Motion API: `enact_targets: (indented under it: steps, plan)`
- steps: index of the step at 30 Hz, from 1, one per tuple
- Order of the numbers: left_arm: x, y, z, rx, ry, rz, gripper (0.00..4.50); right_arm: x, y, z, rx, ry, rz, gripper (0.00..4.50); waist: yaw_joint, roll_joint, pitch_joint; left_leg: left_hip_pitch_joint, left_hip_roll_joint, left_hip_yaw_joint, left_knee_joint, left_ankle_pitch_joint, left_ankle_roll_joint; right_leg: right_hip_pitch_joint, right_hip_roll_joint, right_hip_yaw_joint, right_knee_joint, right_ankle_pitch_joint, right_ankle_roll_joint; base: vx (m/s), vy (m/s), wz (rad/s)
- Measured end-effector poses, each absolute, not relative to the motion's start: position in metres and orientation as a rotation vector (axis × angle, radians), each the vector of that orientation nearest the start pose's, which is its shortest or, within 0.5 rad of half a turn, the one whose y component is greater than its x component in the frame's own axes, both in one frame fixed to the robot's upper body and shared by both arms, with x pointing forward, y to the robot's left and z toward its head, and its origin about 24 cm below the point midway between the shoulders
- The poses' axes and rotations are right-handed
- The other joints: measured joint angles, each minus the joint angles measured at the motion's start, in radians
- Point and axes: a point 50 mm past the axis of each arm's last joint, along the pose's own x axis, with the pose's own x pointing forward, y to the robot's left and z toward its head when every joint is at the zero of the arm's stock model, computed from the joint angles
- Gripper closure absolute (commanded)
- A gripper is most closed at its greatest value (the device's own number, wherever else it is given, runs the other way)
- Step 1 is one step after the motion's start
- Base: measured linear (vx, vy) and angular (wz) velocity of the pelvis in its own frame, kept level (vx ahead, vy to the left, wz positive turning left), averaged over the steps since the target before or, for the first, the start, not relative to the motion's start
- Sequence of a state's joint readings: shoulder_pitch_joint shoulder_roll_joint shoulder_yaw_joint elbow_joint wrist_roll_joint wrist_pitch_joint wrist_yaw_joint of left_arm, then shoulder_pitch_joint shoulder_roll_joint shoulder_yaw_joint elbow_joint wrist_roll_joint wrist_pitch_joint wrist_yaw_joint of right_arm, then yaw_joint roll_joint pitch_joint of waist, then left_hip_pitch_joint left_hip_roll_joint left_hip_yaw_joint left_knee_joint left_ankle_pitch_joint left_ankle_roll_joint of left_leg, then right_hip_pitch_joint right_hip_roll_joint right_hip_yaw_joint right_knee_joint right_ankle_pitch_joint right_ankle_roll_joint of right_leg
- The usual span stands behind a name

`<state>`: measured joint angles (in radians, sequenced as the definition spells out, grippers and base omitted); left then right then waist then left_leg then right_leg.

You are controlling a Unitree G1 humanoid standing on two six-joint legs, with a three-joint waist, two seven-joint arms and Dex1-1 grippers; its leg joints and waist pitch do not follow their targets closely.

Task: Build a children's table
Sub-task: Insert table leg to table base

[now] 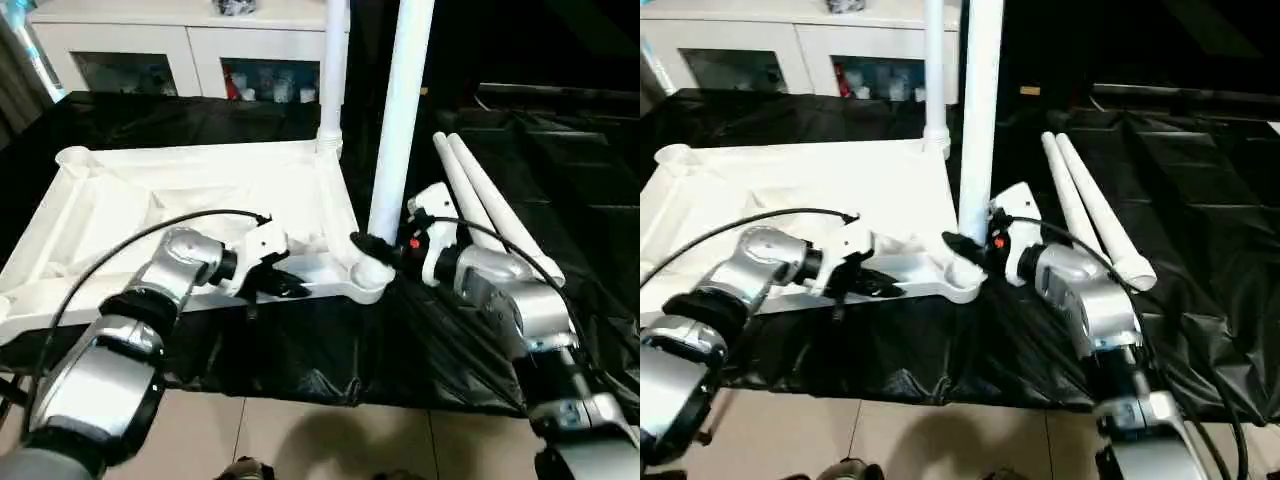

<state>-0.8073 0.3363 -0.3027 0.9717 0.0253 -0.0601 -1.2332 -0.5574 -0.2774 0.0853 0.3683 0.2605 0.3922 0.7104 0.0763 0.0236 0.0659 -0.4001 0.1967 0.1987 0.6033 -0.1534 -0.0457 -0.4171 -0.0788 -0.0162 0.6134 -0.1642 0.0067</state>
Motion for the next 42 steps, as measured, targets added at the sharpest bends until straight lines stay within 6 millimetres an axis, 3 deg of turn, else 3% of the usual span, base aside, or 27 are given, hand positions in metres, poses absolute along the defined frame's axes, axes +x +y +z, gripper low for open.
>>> enact_targets:
  steps: [23, 35, 42]
  plan:
    - [0.34, 0.127, 0.057, 0.427, 0.457, -1.268, 4.5, 0.339, -0.131, 0.074, 0.046, 0.221, 0.808, 2.59, -0.014, 0.001, -0.001, 0.0, -0.001, 0.0, -0.001, 0.0, 0.0, 0.0, 0.0, 0.0, -0.001, 0.0, 0.0, 0.0, 0.0, 0.0]
    - [0.338, 0.124, 0.055, 0.421, 0.463, -1.251, 4.5, 0.327, -0.144, 0.05, 0.228, 0.106, 0.708, 2.59, -0.015, 0.007, -0.005, 0.001, -0.004, 0.0, -0.001, -0.001, 0.001, 0.002, -0.003, 0.0, -0.003, 0.0, 0.0, 0.0, 0.0, 0.0]
    - [0.338, 0.122, 0.053, 0.419, 0.464, -1.247, 4.5, 0.321, -0.145, 0.041, 0.217, 0.064, 0.679, 2.59, -0.016, 0.01, -0.01, 0.001, -0.007, 0.0, -0.001, -0.001, 0.002, 0.004, -0.007, 0.0, -0.004, 0.0, 0.001, 0.0, 0.0, 0.0]
